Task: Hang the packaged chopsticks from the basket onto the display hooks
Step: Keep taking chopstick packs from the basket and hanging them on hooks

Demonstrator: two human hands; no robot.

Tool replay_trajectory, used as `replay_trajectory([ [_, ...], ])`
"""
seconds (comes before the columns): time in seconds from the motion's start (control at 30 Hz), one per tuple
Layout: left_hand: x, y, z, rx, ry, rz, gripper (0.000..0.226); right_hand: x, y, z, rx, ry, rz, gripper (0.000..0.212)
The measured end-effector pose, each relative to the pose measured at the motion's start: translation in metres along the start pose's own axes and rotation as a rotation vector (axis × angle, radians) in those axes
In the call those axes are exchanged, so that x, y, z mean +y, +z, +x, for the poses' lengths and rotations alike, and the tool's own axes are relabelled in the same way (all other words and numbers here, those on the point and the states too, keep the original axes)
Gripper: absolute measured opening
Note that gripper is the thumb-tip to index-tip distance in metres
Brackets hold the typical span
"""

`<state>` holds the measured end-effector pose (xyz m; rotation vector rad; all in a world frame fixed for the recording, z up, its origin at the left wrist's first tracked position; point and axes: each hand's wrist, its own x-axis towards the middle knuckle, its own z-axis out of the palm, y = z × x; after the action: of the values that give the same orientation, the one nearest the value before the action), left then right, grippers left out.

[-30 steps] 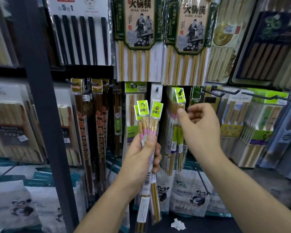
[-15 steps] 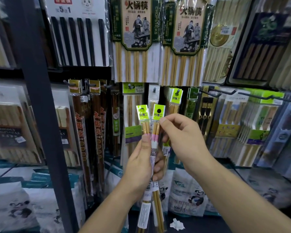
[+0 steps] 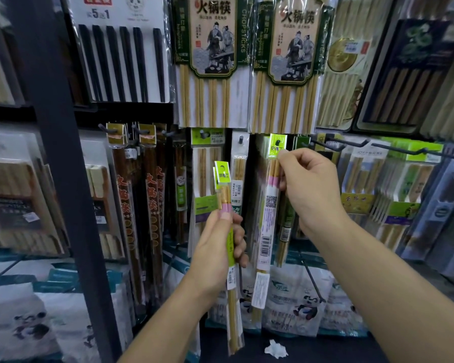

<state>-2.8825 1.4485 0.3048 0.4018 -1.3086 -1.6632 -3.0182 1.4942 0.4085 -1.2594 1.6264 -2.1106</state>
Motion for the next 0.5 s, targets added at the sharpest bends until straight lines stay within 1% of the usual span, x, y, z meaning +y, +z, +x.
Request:
replay_trajectory([
  [0.13, 0.0034, 0.0016, -0.0036, -0.011, 0.044, 0.055, 0.027, 0.0041, 0.0011, 0.0028, 0.017, 0.021, -0.01, 0.029],
  [0.27, 0.004, 0.002, -0.0042, -0.023, 0.055, 0.062, 0.026, 0.0033, 0.0027, 0.0052, 0.019, -0.006, -0.002, 0.031],
  [0.4, 0.0057, 0.0027, -0.0046, -0.021, 0.056, 0.063, 0.028, 0.0033, 0.0038, 0.0082, 0.028, -0.024, -0.012, 0.035],
  [0.5, 0.0076, 0.0036, -0.0054, -0.019, 0.058, 0.055, 0.037, 0.0081, 0.0028, 0.0102, 0.045, -0.005, -0.043, 0.034],
])
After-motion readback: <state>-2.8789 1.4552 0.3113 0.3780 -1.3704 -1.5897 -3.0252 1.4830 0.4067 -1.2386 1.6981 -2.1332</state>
